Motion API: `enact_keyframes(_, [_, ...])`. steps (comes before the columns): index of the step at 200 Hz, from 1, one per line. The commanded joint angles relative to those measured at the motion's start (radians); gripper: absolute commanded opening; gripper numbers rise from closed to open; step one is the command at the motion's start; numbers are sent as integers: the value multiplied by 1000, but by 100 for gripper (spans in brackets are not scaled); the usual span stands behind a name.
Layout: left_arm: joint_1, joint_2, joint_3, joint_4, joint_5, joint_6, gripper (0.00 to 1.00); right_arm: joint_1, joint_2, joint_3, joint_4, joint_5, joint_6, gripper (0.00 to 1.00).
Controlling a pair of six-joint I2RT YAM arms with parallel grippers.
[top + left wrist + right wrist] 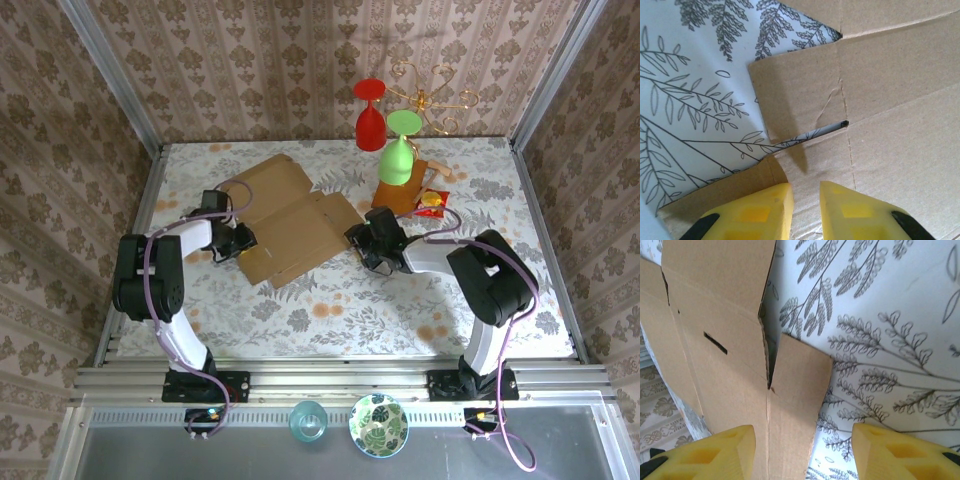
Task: Fold the paper box
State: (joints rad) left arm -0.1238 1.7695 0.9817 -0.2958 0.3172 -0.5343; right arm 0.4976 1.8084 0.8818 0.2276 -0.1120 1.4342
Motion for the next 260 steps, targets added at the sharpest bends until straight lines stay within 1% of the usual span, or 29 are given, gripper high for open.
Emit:
enact_keyframes(1, [-17, 11, -29, -97, -15, 4, 24, -8, 24, 24, -8, 13, -21, 54])
enact_keyframes(45, [-21, 7, -31, -103, -14, 11, 23, -14, 100, 85, 37, -9, -12, 51])
enact_keyframes(82, [-22, 9, -32, -103, -9, 13, 24, -7, 117, 96, 63, -25, 15, 49])
enact_keyframes(133, [-20, 21, -21, -104, -3, 8, 23, -5, 84, 23, 221, -5, 68, 43])
enact_keyframes(170, [-22, 26, -18, -101, 2, 4, 23, 1, 102, 22, 316, -16, 103, 39])
enact_keyframes(221, [-23, 20, -21, -101, 2, 3, 23, 32, 141, 26, 330, -25, 118, 36])
enact_keyframes(260, [-23, 14, -22, -103, 2, 6, 23, 32, 167, 36, 320, -12, 112, 30])
